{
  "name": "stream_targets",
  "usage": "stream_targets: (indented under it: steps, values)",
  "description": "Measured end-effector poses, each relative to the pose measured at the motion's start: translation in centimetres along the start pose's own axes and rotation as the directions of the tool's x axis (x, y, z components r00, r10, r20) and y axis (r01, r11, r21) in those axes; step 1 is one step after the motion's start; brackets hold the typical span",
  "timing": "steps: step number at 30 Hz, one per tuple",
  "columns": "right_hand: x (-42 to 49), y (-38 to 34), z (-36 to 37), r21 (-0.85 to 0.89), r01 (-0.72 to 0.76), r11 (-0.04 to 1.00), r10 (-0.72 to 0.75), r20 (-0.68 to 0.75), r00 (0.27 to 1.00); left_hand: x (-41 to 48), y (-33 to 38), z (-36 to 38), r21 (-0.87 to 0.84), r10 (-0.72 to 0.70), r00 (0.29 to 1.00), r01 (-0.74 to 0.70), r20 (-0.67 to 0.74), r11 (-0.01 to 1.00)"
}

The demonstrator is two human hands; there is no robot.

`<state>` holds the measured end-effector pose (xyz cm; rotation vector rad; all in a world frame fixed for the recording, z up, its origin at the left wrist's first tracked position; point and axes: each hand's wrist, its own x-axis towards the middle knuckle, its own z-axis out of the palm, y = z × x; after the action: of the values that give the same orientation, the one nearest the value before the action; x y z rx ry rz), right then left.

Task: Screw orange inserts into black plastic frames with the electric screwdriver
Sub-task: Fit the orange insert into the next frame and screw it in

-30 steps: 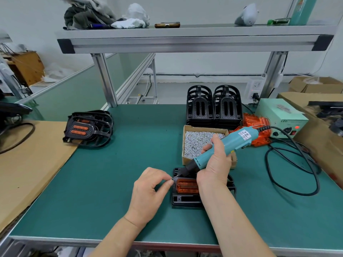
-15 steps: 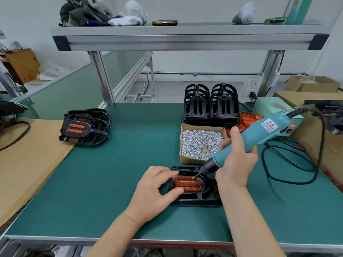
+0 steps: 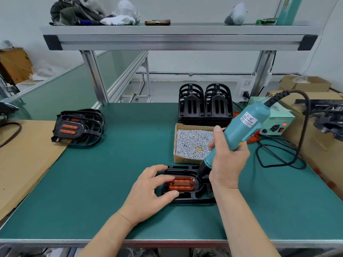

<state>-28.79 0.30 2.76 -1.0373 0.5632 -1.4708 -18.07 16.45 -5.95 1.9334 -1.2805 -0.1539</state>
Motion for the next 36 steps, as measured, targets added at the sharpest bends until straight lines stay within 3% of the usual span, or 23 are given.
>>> stream_targets:
  steps: [8, 14, 27, 36]
  values:
    - [0.0, 0.7, -0.1, -0.013, -0.007, 1.0, 0.007, 0.022, 1.0, 0.1, 0.0, 0.0, 0.001, 0.025, 1.0, -0.025, 0.015, 1.0]
    - [-0.1, 0.9, 0.1, -0.036, -0.01, 0.999, 0.012, 0.042, 0.999, 0.2, 0.2, -0.2, 0.121, 0.169, 0.981, -0.18, 0.096, 0.976]
    - [-0.9, 1.5, 0.9, -0.113, 0.047, 0.992, -0.02, 0.228, 0.974, 0.3, 0.2, 0.0, 0.156, 0.15, 0.98, -0.17, 0.132, 0.973]
    - [-0.1, 0.7, -0.8, -0.109, 0.004, 0.994, 0.02, 0.216, 0.976, 0.3, 0.0, 0.1, 0.111, 0.147, 0.981, -0.161, 0.123, 0.981]
